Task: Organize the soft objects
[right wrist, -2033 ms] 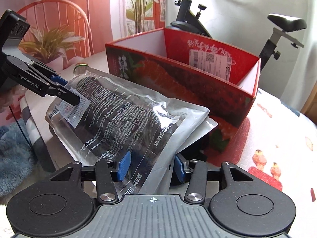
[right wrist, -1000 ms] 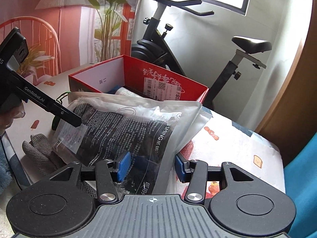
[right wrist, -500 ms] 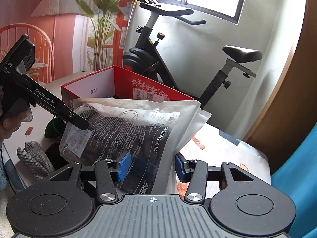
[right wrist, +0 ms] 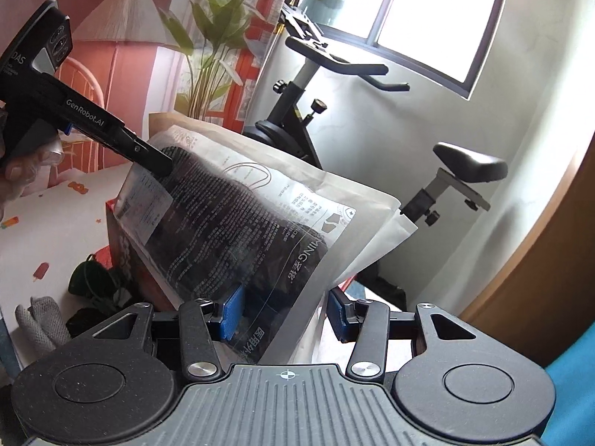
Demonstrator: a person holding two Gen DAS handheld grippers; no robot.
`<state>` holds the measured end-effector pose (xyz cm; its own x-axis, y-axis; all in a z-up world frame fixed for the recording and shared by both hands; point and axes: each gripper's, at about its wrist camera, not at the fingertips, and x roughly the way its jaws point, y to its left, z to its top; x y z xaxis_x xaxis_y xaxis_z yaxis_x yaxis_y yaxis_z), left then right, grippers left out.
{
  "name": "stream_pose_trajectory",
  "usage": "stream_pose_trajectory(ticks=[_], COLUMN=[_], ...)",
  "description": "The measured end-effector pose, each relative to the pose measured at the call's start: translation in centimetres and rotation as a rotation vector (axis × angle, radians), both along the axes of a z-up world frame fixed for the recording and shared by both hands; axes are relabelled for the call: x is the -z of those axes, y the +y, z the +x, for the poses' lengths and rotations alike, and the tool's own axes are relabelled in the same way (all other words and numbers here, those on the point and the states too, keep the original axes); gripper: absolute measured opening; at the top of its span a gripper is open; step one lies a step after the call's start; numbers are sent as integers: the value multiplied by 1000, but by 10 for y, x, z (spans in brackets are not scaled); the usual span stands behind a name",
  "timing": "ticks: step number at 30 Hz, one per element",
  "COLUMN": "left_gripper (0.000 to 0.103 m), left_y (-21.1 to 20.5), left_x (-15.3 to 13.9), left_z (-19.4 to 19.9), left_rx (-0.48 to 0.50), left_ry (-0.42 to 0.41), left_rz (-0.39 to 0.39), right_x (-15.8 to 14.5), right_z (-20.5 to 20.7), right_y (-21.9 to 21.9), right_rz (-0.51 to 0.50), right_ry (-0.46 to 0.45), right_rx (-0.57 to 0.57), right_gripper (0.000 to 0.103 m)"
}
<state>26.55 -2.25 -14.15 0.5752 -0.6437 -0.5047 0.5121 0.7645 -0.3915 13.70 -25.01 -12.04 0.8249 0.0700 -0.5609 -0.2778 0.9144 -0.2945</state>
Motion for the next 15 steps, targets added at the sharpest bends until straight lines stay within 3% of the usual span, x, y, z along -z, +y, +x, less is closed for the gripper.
stream_pose_trajectory(ticks=[7,15], left_gripper=[46,46], left_y=[0,4], left_x=[-17,8], left_z=[35,70], left_rx=[-57,-111], left_ry=[-49,20], left_rz=[59,93], right_x=[-3,47], right_z=[68,132], right_y=[6,11], right_rz=[-7,18], right_ry=[-7,89], right_rx=[2,26], right_gripper=[41,39])
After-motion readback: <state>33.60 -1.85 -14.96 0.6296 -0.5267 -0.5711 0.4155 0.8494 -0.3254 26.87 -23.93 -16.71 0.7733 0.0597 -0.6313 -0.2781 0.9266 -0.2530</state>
